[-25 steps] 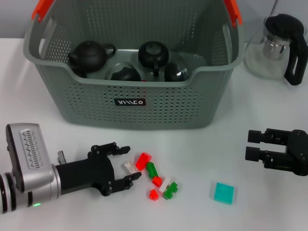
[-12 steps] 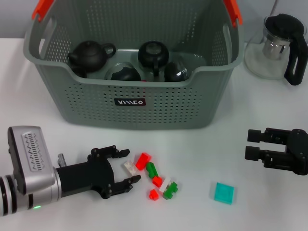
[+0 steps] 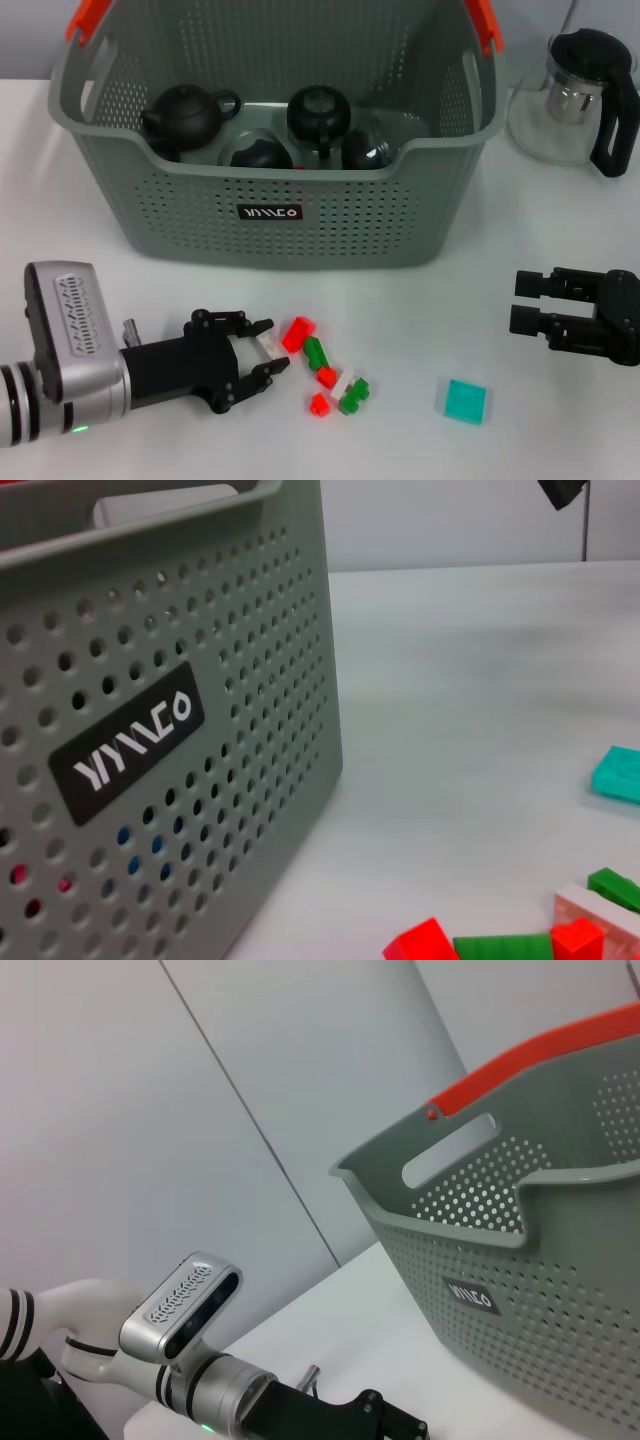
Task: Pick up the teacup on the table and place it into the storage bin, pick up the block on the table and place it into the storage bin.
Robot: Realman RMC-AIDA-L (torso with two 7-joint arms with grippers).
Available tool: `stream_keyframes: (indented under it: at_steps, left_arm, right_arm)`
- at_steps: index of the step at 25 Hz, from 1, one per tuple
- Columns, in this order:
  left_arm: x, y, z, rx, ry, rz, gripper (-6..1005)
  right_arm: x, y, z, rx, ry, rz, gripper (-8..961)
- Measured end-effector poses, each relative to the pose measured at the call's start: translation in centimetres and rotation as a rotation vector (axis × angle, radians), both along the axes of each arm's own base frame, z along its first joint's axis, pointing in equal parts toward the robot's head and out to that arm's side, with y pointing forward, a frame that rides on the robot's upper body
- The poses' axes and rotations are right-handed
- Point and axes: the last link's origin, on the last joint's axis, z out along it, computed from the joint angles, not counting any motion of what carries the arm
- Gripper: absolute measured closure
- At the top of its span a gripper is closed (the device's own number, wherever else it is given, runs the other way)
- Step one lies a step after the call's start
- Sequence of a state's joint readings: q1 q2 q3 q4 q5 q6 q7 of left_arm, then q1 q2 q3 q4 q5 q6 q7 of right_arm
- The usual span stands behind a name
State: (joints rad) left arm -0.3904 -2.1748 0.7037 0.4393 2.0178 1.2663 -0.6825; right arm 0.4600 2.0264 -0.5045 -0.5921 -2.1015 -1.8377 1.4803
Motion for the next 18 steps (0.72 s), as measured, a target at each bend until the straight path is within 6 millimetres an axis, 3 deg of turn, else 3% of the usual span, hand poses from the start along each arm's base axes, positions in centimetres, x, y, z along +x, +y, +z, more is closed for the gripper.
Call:
stream_keyframes:
  at_steps: [2, 7, 9, 18]
  left_arm:
    - [0.2, 0.0, 0.2, 0.003, -0.014, -0.004, 381]
    - [0.4, 0.0, 0.7, 0.003, -0.036, -0.02, 562]
    - [0.7, -0.1, 1.3, -0.004, -0.075, -0.02, 563]
    - [3.5, -0.3, 8.2, -0.221, -0.37, 0.063, 565]
  right_arm:
    - [0.0, 0.0, 0.0, 0.0, 0.001, -0.001, 267]
    - [0.1, -0.1, 0.0, -0.001, 0.001, -0.003, 268]
    - [0.1, -0.1, 0.0, -0.002, 0.003, -0.005, 269]
    - [0.0, 0.1, 0.1, -0.008, 0.005, -0.007, 268]
